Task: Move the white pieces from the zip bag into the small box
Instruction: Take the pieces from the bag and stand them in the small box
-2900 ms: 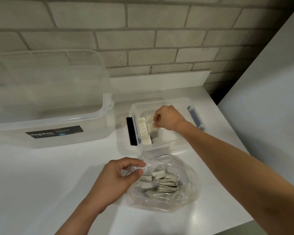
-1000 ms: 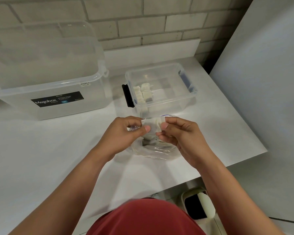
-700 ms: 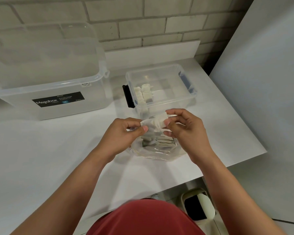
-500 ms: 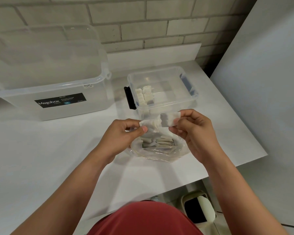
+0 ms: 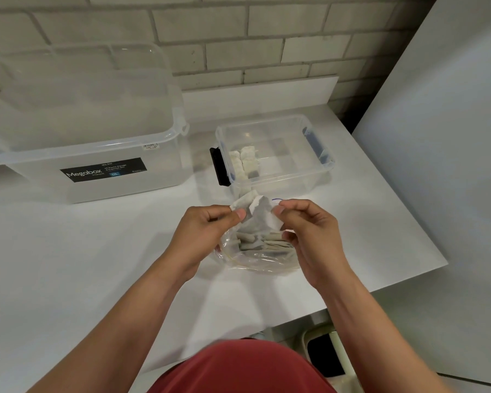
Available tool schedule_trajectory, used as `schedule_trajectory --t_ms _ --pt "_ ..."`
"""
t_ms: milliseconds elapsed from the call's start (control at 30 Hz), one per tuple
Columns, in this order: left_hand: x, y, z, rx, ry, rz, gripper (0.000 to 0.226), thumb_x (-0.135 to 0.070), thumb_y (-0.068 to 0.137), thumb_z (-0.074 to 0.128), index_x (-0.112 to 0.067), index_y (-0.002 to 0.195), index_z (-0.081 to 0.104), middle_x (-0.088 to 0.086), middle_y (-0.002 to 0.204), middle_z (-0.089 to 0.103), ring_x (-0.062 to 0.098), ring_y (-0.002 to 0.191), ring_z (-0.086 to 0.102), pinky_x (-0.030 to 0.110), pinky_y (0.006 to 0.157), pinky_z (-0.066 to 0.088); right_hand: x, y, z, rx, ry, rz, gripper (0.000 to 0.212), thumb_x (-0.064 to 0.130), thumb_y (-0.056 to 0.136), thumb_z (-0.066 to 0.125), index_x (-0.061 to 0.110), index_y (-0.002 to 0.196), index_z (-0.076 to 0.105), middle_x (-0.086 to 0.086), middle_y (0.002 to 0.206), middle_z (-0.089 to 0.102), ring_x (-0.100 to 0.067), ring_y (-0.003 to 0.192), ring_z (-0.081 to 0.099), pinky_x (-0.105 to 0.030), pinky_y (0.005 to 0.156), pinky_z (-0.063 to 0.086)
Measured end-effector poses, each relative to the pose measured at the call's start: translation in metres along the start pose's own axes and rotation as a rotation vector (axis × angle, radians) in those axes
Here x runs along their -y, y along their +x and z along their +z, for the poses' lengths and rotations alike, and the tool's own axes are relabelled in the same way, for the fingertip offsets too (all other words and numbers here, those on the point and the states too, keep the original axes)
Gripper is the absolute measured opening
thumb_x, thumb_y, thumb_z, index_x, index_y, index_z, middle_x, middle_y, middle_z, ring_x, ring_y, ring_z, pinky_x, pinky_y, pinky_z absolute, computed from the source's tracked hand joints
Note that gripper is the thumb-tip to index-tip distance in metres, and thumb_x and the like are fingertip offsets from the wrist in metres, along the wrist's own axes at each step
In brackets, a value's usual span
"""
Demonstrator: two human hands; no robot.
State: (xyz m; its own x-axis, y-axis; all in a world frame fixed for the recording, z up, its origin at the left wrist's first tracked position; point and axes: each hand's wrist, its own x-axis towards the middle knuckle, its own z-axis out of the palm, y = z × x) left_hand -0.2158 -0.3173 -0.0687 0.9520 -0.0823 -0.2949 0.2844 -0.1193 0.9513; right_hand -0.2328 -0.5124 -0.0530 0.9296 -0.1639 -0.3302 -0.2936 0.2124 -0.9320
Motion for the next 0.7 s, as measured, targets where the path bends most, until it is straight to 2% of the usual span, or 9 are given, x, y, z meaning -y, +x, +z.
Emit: schedule_trajectory --t_ms 100,200,267,367,467,533,600,700 --pt "0.0014 -0.0008 0.0013 -0.01 -0.026 -0.014 0.025 -0.033 0.093 0.072 -0.013 0.079 0.079 0.014 0.074 0.067 0.021 0.063 0.051 0.031 0.055 0.04 -0.0029 -0.0006 0.0034 -0.015 0.106 -0.005 0.016 -0.003 0.088 0.075 0.012 0.088 0.071 -0.007 0.079 0.064 -0.018 0.066 0.059 -0.032 0.068 0.052" --pt "0.0028 0.0001 0.0002 -0.008 -0.016 -0.018 0.026 -0.034 0.093 0.073 -0.016 0.075 0.078 0.006 0.07 0.059 0.021 0.063 0.047 0.033 0.057 0.04 -0.0039 0.0015 0.0014 0.029 0.144 -0.018 0.035 -0.012 0.089 0.067 0.013 0.114 0.071 -0.006 0.087 0.058 -0.02 0.076 0.066 -0.033 0.076 0.059" --pt "0.002 0.0005 0.0002 -0.004 -0.015 -0.015 0.025 -0.034 0.093 0.072 -0.018 0.075 0.079 0.003 0.07 0.062 0.02 0.063 0.049 0.033 0.058 0.041 -0.0042 0.0033 -0.0005 0.062 0.099 -0.03 0.045 -0.014 0.089 0.063 0.016 0.121 0.073 -0.012 0.094 0.055 -0.024 0.086 0.068 -0.035 0.081 0.06" --pt "-0.0008 0.0004 0.0019 0.006 -0.047 -0.021 0.023 -0.033 0.094 0.071 -0.021 0.077 0.08 -0.002 0.068 0.069 0.014 0.059 0.055 0.03 0.056 0.04 -0.002 0.0018 -0.0014 0.115 0.075 -0.034 0.03 -0.015 0.09 0.058 0.003 0.107 0.075 -0.019 0.103 0.065 -0.035 0.095 0.07 -0.036 0.082 0.061" --pt "-0.0003 0.0009 0.003 0.01 -0.052 -0.016 0.022 -0.036 0.094 0.07 -0.021 0.082 0.082 0.0 0.071 0.069 0.015 0.06 0.054 0.03 0.057 0.04 0.0002 0.0001 0.0014 0.162 0.086 0.021 0.015 -0.009 0.088 0.066 -0.003 0.102 0.069 -0.021 0.102 0.073 -0.037 0.098 0.073 -0.042 0.087 0.061" --pt "0.0012 0.0015 0.0021 0.028 -0.043 -0.012 0.022 -0.036 0.095 0.069 -0.021 0.084 0.082 0.002 0.074 0.068 0.016 0.063 0.054 0.032 0.058 0.04 -0.0009 0.0021 0.0048 0.151 -0.011 0.022 0.018 -0.004 0.087 0.072 0.001 0.105 0.071 -0.021 0.104 0.075 -0.032 0.092 0.073 -0.04 0.084 0.061" --pt "0.0015 0.0015 0.001 0.066 -0.029 -0.015 0.022 -0.033 0.097 0.067 -0.018 0.087 0.081 0.002 0.078 0.069 0.018 0.068 0.056 0.036 0.062 0.041 -0.0023 0.0046 0.0074 0.115 -0.126 -0.022 0.023 -0.001 0.085 0.077 0.009 0.105 0.074 -0.013 0.094 0.077 -0.024 0.081 0.071 -0.037 0.08 0.06" --pt "-0.0002 0.0011 -0.0008 0.111 -0.028 -0.024 0.02 -0.027 0.098 0.064 -0.019 0.092 0.082 -0.003 0.083 0.072 0.016 0.071 0.059 0.035 0.063 0.042 0.0 0.0087 0.007 0.083 -0.251 -0.061 0.029 0.005 0.081 0.085 0.019 0.103 0.074 -0.009 0.082 0.077 -0.021 0.071 0.071 -0.043 0.081 0.063"
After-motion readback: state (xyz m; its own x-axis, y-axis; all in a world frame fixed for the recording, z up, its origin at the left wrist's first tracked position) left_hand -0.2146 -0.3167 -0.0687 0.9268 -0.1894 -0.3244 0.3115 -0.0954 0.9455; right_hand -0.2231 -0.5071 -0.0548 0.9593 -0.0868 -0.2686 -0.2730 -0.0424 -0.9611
